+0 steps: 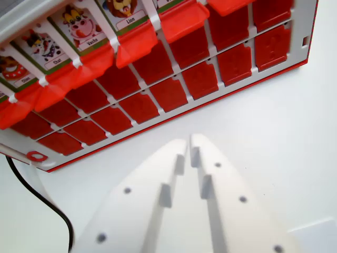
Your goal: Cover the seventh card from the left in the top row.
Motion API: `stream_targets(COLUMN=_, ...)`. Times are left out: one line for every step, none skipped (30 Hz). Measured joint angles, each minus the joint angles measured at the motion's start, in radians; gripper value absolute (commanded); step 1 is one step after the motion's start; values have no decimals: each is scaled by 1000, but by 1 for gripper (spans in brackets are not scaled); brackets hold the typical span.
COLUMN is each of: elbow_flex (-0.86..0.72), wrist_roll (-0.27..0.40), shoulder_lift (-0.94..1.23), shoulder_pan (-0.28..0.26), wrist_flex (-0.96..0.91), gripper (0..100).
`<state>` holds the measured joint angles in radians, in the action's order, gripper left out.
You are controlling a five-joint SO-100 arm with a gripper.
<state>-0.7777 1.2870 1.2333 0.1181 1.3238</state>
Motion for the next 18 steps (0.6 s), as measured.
stream_targets(elbow_flex=12, wrist_roll=-2, shoulder_lift=-32, shoulder_pan=9, wrist_flex=-18, gripper=0)
stream_targets(elbow_flex=23, wrist_roll=-2, shoulder_lift=-63, shoulder_pan=18, wrist_flex=-37, gripper=0)
stream_targets(elbow_flex=37, wrist_roll=-2, shoulder_lift=-94, shoulder_pan=28, wrist_flex=-58, gripper=0)
stream_targets(elbow_flex=54, wrist_roll=-2, shoulder_lift=-126, shoulder_pan=37, wrist_flex=-75, gripper=0)
stream_targets(elbow_flex=74, wrist_roll=0, shoulder_lift=-156, shoulder_pan=46, wrist_flex=-86, gripper=0)
stream_targets(elbow_flex=95, wrist_roll=3, shoulder_lift=-183, shoulder_pan=55, wrist_flex=-92, gripper=0)
stream_targets(elbow_flex=115, wrist_roll=8, shoulder_lift=-209, shoulder_pan=64, wrist_flex=-98, gripper=0)
stream_targets(elbow_flex=135, wrist_roll=12, shoulder_lift=-232, shoulder_pan=74, wrist_flex=-101, gripper=0)
stream_targets(elbow_flex=149, wrist_roll=15, shoulder_lift=-250, shoulder_pan=81, wrist_flex=-107, gripper=0)
stream_targets(elbow_flex=161, wrist_roll=20, shoulder_lift=-267, shoulder_pan=91, wrist_flex=-115, gripper=0)
stream_targets(elbow_flex=170, wrist_roll=23, shoulder_lift=-281, shoulder_pan=100, wrist_flex=-124, gripper=0)
stream_targets(elbow_flex=179, wrist_roll=25, shoulder_lift=-295, shoulder_pan=109, wrist_flex=-133, gripper=0)
stream_targets(elbow_flex=184, wrist_roll=26, shoulder_lift=-305, shoulder_pan=115, wrist_flex=-144, gripper=0)
stream_targets(elbow_flex=189, wrist_roll=26, shoulder_lift=-316, shoulder_pan=121, wrist_flex=-155, gripper=0)
stream_targets(elbow_flex=192, wrist_roll=26, shoulder_lift=-328, shoulder_pan=126, wrist_flex=-166, gripper=0)
stream_targets(elbow_flex=193, wrist_roll=26, shoulder_lift=-337, shoulder_pan=127, wrist_flex=-176, gripper=0)
stream_targets(elbow_flex=198, wrist_roll=26, shoulder_lift=-350, shoulder_pan=127, wrist_flex=-187, gripper=0)
stream_targets(elbow_flex=201, wrist_roll=26, shoulder_lift=-359, shoulder_pan=129, wrist_flex=-196, gripper=0)
